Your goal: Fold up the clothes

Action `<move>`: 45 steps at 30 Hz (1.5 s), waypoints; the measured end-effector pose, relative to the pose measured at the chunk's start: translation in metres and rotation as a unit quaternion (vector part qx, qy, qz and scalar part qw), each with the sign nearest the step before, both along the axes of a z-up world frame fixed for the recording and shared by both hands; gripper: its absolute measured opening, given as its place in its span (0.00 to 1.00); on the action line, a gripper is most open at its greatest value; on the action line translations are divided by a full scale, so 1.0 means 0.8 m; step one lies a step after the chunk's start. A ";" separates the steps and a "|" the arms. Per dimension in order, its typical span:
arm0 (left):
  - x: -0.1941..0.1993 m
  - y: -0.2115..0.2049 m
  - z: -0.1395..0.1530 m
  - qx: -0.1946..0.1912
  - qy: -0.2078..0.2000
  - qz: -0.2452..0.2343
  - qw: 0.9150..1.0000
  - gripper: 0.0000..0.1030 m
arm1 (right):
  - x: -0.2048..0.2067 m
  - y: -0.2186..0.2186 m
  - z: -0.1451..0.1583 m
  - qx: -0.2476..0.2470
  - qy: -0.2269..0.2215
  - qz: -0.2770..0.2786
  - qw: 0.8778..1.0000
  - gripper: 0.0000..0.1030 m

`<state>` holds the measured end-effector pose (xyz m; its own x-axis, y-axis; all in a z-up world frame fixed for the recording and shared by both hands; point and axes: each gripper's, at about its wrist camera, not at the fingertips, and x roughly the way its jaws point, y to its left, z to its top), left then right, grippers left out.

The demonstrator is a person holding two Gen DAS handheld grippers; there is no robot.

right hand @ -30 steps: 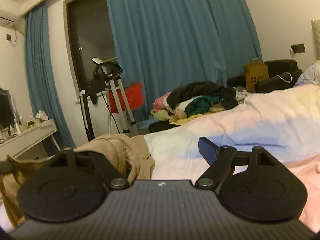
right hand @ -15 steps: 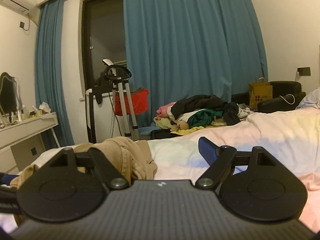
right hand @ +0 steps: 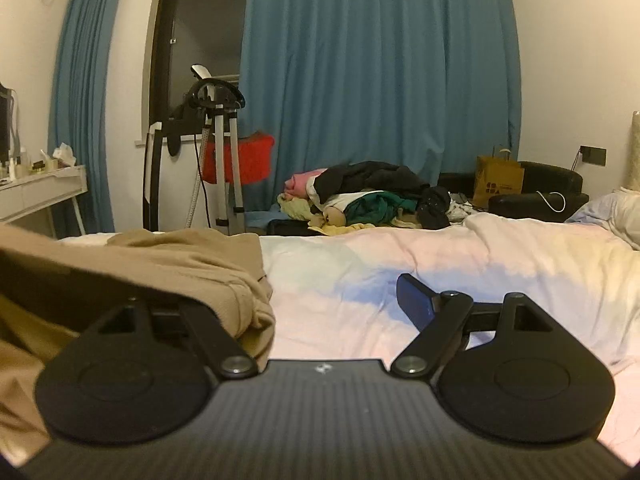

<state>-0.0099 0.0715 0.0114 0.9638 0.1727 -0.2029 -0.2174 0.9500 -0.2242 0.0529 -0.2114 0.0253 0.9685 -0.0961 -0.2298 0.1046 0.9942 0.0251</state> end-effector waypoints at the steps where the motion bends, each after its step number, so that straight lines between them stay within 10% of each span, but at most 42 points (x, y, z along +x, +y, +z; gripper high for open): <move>1: -0.005 0.001 0.004 0.001 -0.006 -0.003 1.000 0.83 | -0.006 -0.002 0.003 0.004 -0.002 -0.001 1.000 0.78; 9: -0.051 -0.006 0.092 -0.009 -0.071 -0.024 0.997 0.83 | -0.058 -0.029 0.090 0.039 -0.053 -0.014 0.998 0.81; 22: -0.116 0.007 0.414 0.014 -0.234 -0.117 0.965 0.87 | -0.162 -0.052 0.433 0.023 -0.264 0.053 0.963 0.81; 29: -0.096 -0.016 0.472 0.002 -0.208 -0.161 0.965 0.89 | -0.186 -0.067 0.546 -0.038 -0.260 0.065 0.963 0.82; 34: -0.038 -0.032 0.471 -0.018 -0.160 -0.190 0.968 0.91 | -0.146 -0.084 0.548 -0.045 -0.201 0.063 0.977 0.82; 45: 0.237 -0.034 0.364 -0.011 -0.050 -0.173 0.984 0.91 | 0.074 -0.103 0.413 -0.017 -0.079 0.047 0.996 0.81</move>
